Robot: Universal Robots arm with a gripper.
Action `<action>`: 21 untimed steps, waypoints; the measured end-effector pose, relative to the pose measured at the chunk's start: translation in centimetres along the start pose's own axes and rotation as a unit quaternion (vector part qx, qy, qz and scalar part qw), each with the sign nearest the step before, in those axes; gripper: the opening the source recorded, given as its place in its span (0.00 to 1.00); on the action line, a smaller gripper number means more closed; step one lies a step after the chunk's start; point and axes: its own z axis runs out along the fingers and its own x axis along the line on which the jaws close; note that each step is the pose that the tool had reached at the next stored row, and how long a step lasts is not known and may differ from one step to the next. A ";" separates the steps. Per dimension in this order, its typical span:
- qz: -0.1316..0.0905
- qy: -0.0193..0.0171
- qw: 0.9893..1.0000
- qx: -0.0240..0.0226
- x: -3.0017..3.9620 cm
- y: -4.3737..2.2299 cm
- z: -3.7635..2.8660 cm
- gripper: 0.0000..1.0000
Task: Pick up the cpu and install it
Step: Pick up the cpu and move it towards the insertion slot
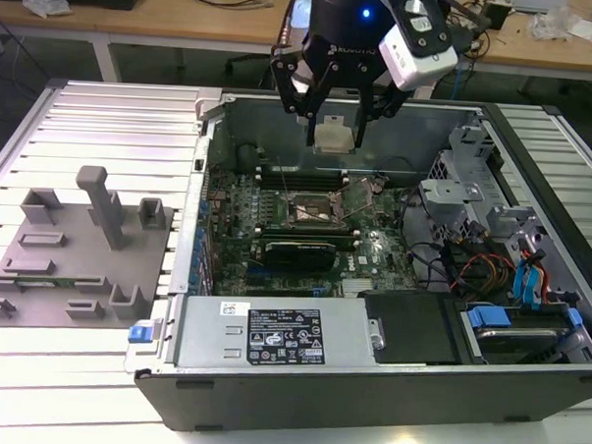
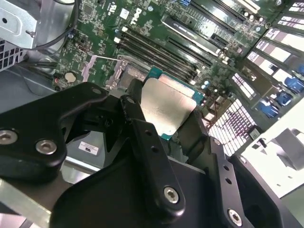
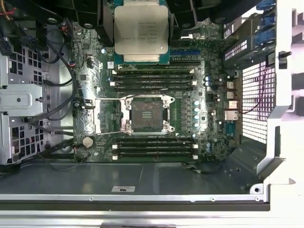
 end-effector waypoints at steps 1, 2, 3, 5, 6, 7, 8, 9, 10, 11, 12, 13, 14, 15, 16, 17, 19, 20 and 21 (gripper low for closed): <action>0.000 0.000 1.000 0.000 -0.04 0.00 0.17 0.55; 0.000 0.000 1.000 0.000 -0.08 0.01 0.37 0.55; 0.000 0.000 1.000 0.000 -0.09 0.01 0.57 0.55; 0.000 0.000 1.000 0.000 -0.13 0.02 0.92 0.55; 0.000 0.000 1.000 0.000 -0.14 0.03 1.10 0.55; -0.001 0.000 1.000 0.000 -0.16 0.04 1.37 0.55; -0.001 0.000 1.000 0.000 -0.18 0.05 1.55 0.55; -0.002 0.000 1.000 0.000 -0.21 0.06 1.77 0.55; -0.002 0.000 1.000 0.000 -0.23 0.08 1.95 0.55; -0.003 0.000 1.000 0.000 -0.28 0.10 2.12 0.55; -0.003 0.000 1.000 0.000 -0.34 0.13 2.31 0.55; -0.004 0.000 1.000 0.000 -0.41 0.17 2.58 0.55; -0.006 0.001 1.000 0.000 -0.49 0.29 3.08 0.55; -0.007 0.001 1.000 0.000 -0.54 0.40 3.37 0.55; -0.008 0.001 1.000 0.000 -0.56 0.48 3.54 0.55; -0.008 0.001 1.000 0.000 -0.56 0.56 3.67 0.55; -0.010 0.001 1.000 0.000 -0.58 0.91 4.10 0.55; -0.011 0.001 1.000 0.000 -0.59 1.04 4.23 0.55; -0.012 0.001 1.000 0.000 -0.59 1.17 4.35 0.55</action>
